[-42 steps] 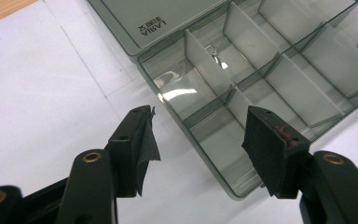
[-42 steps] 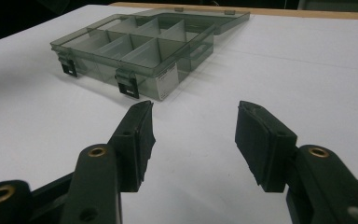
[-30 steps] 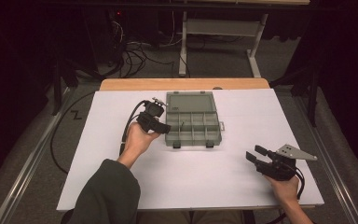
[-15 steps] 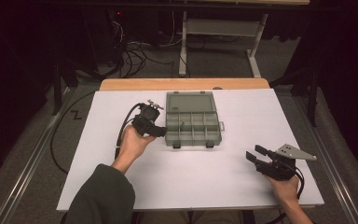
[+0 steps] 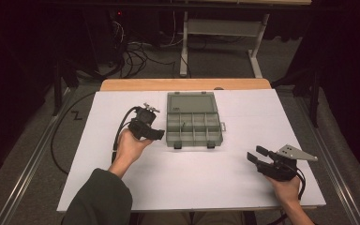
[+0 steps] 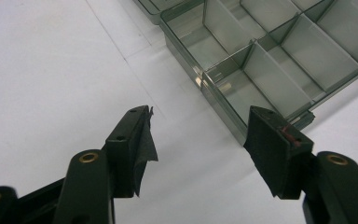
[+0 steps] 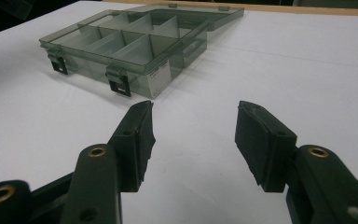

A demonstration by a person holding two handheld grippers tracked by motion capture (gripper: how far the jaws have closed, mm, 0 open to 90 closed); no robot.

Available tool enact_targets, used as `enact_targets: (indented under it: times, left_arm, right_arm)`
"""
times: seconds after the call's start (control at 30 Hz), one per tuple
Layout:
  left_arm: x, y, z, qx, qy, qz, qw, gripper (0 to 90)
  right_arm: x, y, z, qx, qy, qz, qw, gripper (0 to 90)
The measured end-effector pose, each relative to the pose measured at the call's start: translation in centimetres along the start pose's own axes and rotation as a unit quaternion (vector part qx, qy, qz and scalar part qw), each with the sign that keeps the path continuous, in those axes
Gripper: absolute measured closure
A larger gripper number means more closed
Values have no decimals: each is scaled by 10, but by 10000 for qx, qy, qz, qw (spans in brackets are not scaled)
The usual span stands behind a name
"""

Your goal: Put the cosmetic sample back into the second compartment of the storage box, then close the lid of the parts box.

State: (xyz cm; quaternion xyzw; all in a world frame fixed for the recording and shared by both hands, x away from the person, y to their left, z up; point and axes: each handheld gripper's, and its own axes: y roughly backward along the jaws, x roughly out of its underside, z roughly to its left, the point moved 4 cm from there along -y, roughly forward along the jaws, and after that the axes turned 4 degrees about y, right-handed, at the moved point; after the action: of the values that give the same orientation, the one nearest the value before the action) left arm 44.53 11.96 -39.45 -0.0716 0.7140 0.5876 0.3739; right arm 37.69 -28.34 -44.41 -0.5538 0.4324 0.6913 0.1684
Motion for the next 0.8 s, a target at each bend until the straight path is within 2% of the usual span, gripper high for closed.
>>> enact_targets:
  times: [0.27,0.8]
  left_arm:
    - [1,1,1,3,20,-15,10000,403]
    - [8,4,16,-109,198,-78,9997,401]
  right_arm:
    - [0,0,0,-3,-15,1,10000,486]
    - [1,1,1,-41,-40,-3,10000,485]
